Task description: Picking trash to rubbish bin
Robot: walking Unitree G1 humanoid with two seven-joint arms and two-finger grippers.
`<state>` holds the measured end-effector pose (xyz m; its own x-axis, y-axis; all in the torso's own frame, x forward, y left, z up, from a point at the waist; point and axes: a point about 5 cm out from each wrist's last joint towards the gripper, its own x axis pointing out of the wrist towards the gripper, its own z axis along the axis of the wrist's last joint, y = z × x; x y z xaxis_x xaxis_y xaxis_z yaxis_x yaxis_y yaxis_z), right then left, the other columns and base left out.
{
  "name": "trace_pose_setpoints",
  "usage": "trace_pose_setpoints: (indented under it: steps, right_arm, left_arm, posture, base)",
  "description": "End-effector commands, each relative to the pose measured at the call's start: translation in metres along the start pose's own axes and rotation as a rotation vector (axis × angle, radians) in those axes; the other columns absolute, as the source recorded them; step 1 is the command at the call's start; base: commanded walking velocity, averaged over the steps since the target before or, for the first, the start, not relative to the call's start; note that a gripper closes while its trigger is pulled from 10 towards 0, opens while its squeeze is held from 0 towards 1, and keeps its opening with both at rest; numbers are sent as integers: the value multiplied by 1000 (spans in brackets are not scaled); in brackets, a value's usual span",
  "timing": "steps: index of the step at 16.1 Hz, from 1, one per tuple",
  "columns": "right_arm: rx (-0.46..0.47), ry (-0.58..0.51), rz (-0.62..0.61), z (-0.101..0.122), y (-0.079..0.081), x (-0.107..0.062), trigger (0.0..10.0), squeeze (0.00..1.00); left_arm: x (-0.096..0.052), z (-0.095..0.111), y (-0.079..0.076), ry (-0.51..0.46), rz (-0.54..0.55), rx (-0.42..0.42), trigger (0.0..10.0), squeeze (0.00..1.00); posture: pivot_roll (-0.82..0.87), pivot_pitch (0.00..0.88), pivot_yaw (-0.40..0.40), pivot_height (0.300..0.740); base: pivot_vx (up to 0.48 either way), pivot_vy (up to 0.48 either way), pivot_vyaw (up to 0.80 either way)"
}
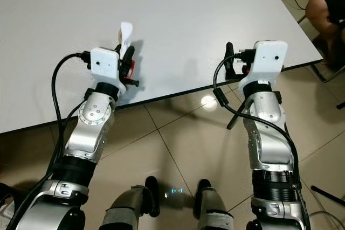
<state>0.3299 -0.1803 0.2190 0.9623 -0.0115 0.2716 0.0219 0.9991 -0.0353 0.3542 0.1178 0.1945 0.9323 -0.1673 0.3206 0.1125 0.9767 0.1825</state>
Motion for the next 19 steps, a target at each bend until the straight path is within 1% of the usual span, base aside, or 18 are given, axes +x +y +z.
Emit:
trace_pose_setpoints:
  steps: [1,5,7,11,15,17,19]
  right_arm:
    - [13,4,1,-5,1,-3,10000,0]
    - [23,25,-2,-11,1,-4,10000,0]
    - [29,41,-6,-16,1,-5,10000,0]
    - [35,43,-14,-17,1,-6,10000,0]
    - [28,50,-22,-19,1,-7,10000,0]
    - [23,37,-25,-18,1,-8,10000,0]
    - [13,26,-45,-15,-2,-7,10000,0]
  left_arm:
    - [-5,-3,0,13,13,4,10000,0]
    - [-8,-5,0,21,33,7,10000,0]
    - [-11,-6,1,27,41,-5,10000,0]
    - [-15,-8,2,35,48,3,10000,0]
    - [-14,-7,1,39,45,10,10000,0]
    - [-13,-6,1,36,40,24,10000,0]
    - [-13,-3,2,28,44,29,10000,0]
  posture:
    - [10,265,33,740]
    - [19,269,32,740]
    - [25,278,32,740]
    - [25,285,40,740]
    - [24,289,45,740]
    - [27,292,48,740]
    - [27,293,49,740]
  base:
    - [0,0,0]
    - [0,0,0]
    - [0,0,0]
    - [0,0,0]
    - [0,0,0]
    - [0,0,0]
    - [0,0,800]
